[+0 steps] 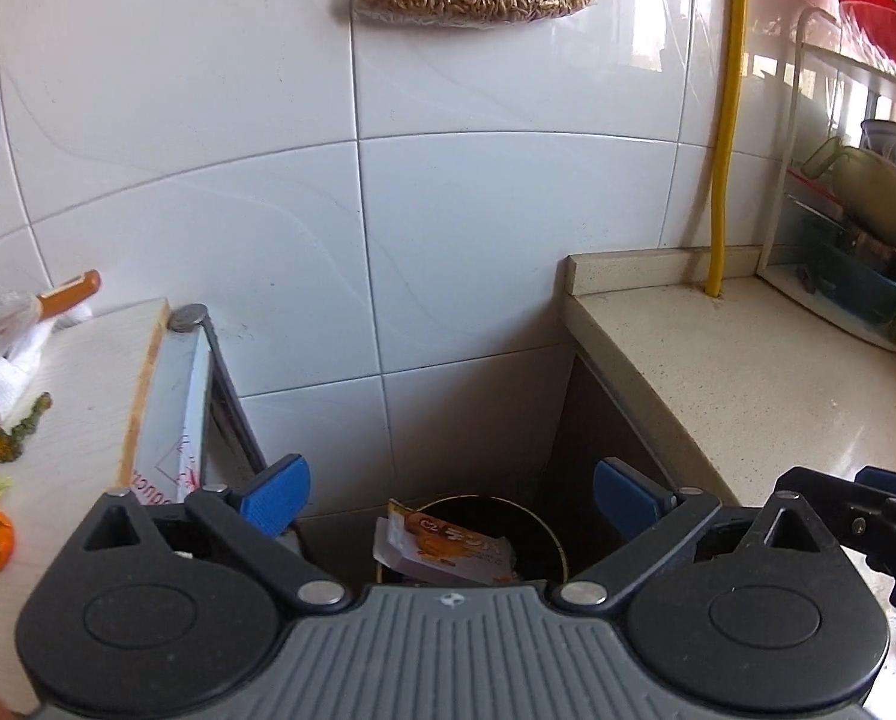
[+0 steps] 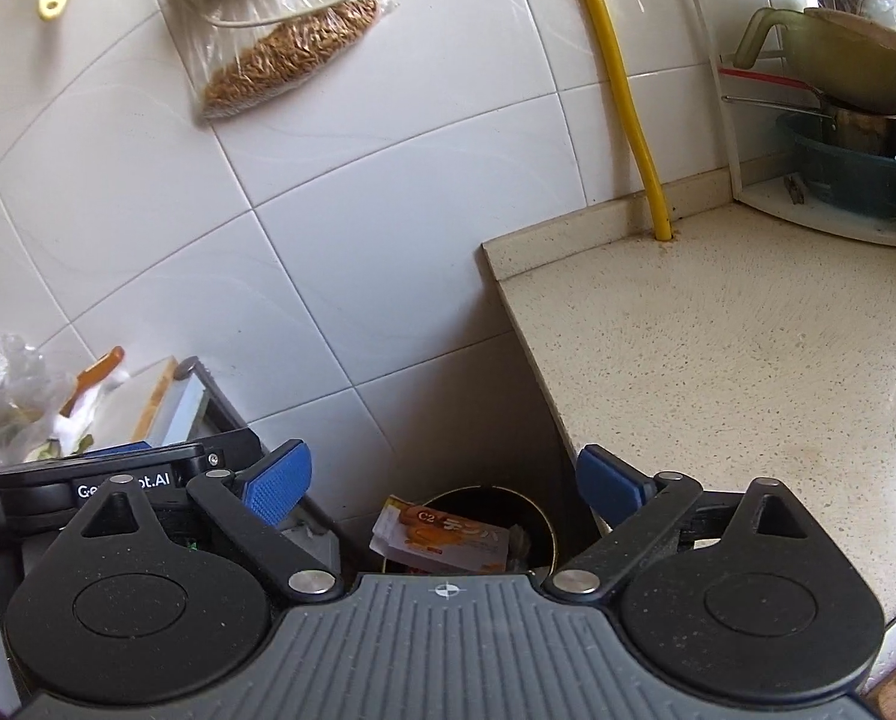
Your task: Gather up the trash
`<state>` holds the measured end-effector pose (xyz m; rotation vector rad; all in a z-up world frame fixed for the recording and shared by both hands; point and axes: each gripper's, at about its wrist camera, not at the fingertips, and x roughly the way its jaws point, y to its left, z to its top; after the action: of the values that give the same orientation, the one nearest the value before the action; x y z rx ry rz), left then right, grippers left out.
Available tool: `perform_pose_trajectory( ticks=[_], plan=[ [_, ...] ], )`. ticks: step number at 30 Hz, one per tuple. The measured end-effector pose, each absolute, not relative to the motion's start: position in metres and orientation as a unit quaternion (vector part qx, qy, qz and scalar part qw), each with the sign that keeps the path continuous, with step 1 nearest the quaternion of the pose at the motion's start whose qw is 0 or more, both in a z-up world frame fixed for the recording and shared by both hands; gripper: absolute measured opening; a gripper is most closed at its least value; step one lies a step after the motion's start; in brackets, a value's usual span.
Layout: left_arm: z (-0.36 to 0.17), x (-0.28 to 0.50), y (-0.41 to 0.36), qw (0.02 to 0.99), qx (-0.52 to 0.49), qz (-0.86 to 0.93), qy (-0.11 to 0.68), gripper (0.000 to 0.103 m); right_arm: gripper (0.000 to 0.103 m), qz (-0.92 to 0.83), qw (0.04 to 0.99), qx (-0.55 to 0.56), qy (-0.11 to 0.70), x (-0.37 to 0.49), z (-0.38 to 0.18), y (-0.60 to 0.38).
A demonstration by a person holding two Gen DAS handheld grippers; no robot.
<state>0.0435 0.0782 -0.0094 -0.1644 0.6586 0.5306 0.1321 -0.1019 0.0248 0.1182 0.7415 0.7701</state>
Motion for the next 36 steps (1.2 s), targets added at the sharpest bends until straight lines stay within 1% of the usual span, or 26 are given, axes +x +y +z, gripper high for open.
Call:
perform_pose_trajectory(
  ticks=[3, 5, 9, 17, 24, 36],
  plan=[
    [-0.008, 0.043, 0.068, 0.904, -0.063, 0.266, 0.329, 0.102, 0.099, 0.374, 0.856, 0.057, 0.352, 0.130, 0.026, -0.107],
    [-0.007, 0.041, 0.063, 0.906, -0.058, 0.269, 0.322, 0.102, 0.099, 0.376, 0.855, 0.059, 0.351, 0.129, 0.025, -0.110],
    [-0.008, 0.037, 0.061, 0.907, -0.082, 0.256, 0.324, 0.102, 0.100, 0.377, 0.855, 0.061, 0.350, 0.128, 0.025, -0.118],
    [-0.015, 0.033, 0.057, 0.899, -0.097, 0.262, 0.336, 0.102, 0.102, 0.362, 0.861, 0.047, 0.354, 0.126, 0.020, -0.124],
    [-0.020, 0.035, 0.054, 0.896, -0.102, 0.256, 0.348, 0.102, 0.102, 0.344, 0.861, 0.039, 0.372, 0.132, 0.008, -0.121],
    [-0.016, 0.037, 0.060, 0.894, -0.118, 0.244, 0.356, 0.100, 0.102, 0.352, 0.853, 0.041, 0.383, 0.137, 0.003, -0.114]
  ],
)
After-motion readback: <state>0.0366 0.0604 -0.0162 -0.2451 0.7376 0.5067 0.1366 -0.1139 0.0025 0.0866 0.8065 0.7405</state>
